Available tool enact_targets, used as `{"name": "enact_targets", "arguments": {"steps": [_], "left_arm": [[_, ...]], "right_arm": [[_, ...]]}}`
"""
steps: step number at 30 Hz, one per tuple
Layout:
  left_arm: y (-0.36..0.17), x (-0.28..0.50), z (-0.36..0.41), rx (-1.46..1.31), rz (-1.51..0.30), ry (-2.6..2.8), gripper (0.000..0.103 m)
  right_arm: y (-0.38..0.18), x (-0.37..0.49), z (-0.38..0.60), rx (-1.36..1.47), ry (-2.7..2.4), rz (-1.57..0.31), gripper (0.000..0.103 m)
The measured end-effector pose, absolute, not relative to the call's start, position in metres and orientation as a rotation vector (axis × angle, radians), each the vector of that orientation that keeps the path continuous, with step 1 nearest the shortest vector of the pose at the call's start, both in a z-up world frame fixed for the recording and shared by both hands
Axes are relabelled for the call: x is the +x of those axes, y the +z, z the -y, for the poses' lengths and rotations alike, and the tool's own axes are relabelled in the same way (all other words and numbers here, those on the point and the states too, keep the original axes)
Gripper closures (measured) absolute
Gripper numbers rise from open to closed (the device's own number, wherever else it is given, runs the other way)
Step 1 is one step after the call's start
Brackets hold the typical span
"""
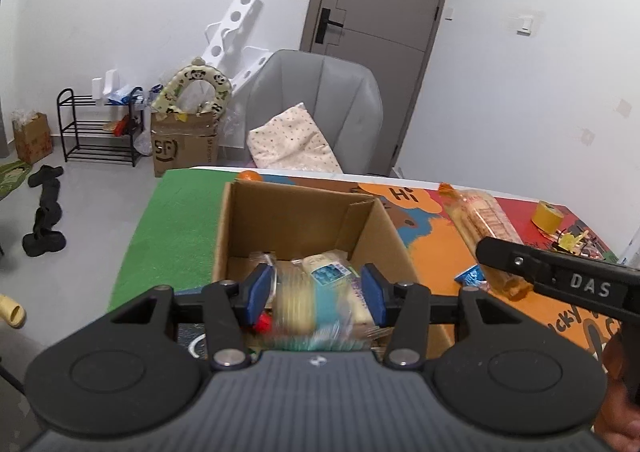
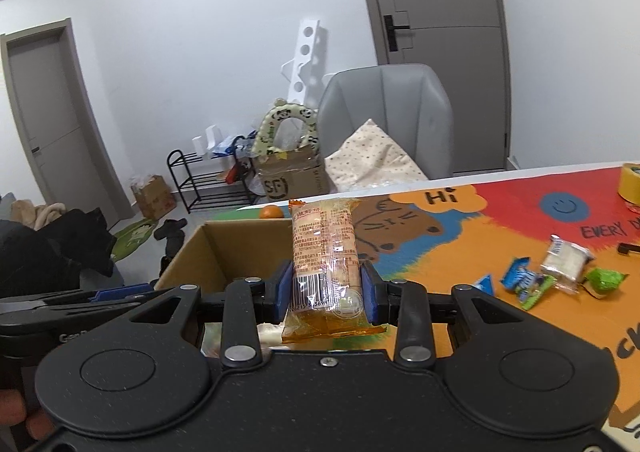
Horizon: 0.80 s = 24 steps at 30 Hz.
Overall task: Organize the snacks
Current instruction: 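Carry the green bag and biscuit pack over the box and open both grippers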
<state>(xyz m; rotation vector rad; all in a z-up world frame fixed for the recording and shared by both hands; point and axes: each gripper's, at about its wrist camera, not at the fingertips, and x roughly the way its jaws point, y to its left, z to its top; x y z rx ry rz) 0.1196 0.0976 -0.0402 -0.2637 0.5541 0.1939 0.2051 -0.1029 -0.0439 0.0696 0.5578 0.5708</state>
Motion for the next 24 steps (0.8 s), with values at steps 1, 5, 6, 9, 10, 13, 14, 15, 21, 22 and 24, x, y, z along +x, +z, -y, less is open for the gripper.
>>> {"name": "enact_targets", "arguments": {"steps": [1,5,6,9,10,13,14,15,21,22,24], "left_arm": [[-0.039,0.118,-0.1,-0.272,-0.554,0.192,0.05],[-0.034,0.111,-0.111,-0.289,-0.533,0.227,0.046],[-0.033,0.109,-0.114,-0.294,-0.53,0.233,0.046],[-0.03,0.106,-0.122,-0.304,-0.522,0.254,0.042],[-0.03,0.105,-0.125,-0.308,-0.521,0.261,0.041],[-0.03,0.103,-0.132,-0.322,-0.519,0.271,0.04],[-0.03,0.102,-0.135,-0.324,-0.52,0.273,0.04],[-0.03,0.102,-0.137,-0.326,-0.519,0.275,0.04],[-0.029,0.101,-0.15,-0.332,-0.517,0.289,0.037],[-0.029,0.1,-0.151,-0.334,-0.517,0.294,0.037],[-0.03,0.099,-0.154,-0.338,-0.517,0.3,0.035]], "right_arm": [[-0.043,0.205,0.099,0.068,0.58,-0.559,0.07],[-0.04,0.206,0.085,0.063,0.608,-0.561,0.069],[-0.04,0.206,0.083,0.063,0.613,-0.563,0.069],[-0.039,0.207,0.074,0.064,0.63,-0.568,0.069],[-0.039,0.207,0.072,0.064,0.635,-0.57,0.069],[-0.036,0.207,0.064,0.061,0.651,-0.572,0.069],[-0.036,0.207,0.061,0.061,0.655,-0.572,0.069],[-0.035,0.207,0.058,0.064,0.661,-0.572,0.069],[-0.036,0.227,0.053,0.185,0.708,-0.621,0.058],[-0.038,0.23,0.053,0.194,0.707,-0.642,0.051],[-0.04,0.228,0.054,0.193,0.712,-0.646,0.047]]}}
